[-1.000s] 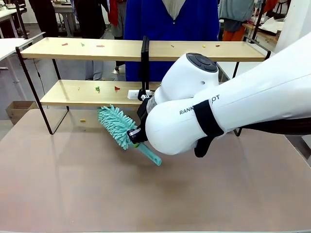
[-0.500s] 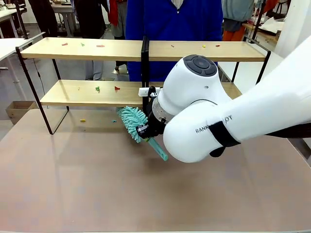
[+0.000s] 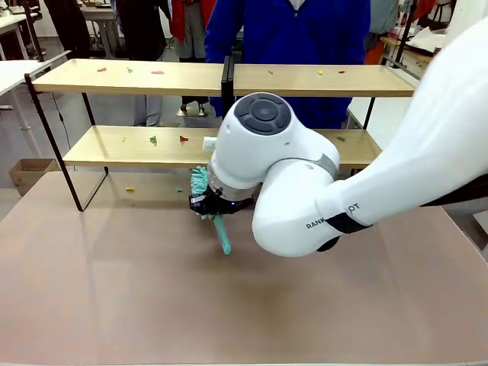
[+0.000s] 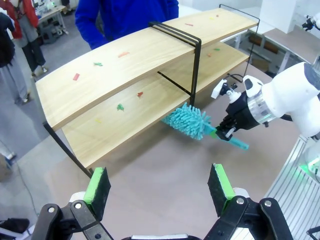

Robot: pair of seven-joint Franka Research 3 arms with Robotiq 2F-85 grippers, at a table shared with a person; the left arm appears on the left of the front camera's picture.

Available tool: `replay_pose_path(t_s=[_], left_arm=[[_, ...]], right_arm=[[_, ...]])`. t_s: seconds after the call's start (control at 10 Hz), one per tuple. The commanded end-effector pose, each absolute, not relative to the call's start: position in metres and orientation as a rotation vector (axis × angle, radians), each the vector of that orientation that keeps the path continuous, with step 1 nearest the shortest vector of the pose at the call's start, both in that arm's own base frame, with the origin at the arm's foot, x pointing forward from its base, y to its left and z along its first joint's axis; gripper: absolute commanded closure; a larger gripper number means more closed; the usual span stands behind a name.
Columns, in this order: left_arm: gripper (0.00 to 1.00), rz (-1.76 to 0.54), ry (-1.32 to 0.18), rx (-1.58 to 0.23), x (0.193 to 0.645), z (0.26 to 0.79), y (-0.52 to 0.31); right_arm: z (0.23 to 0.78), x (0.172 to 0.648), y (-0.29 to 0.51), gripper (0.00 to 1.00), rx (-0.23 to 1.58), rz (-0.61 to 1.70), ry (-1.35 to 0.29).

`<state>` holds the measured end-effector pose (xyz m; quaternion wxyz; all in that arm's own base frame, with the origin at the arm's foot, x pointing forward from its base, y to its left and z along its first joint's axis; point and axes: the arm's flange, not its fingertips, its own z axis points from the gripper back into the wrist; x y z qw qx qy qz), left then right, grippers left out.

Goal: Clean the shelves.
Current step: Clean a randomly selected level of the Shelf with the Duster.

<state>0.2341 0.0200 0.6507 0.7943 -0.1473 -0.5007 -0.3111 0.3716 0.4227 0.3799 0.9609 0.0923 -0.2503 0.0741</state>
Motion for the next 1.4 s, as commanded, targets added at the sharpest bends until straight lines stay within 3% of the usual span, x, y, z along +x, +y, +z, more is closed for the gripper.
replay_pose_path(t_s=[0.0,0.2,0.4,0.5,1.3], left_arm=[[0.00,-0.670,-1.076,-0.321,0.235,0.650,0.020],[0.00,-0.670,-1.076,-0.321,0.235,0.650,0.020],[0.00,-0.670,-1.076,-0.321,0.235,0.650,0.020],[0.00,-0.670,-1.076,-0.321,0.235,0.650,0.020],[0.00,-0.670,-1.076,-0.321,0.235,0.650,0.020]], right_arm=[[0.350,0.381,0.468,1.00,0.164,0.081,-0.481],[0.345,0.391,0.474,1.00,0.225,0.100,-0.462],[0.361,0.378,0.450,1.00,0.177,0.102,-0.470],[0.345,0.384,0.463,0.88,0.190,0.103,-0.435],[0.339,0.400,0.463,0.88,0.233,0.093,-0.508]])
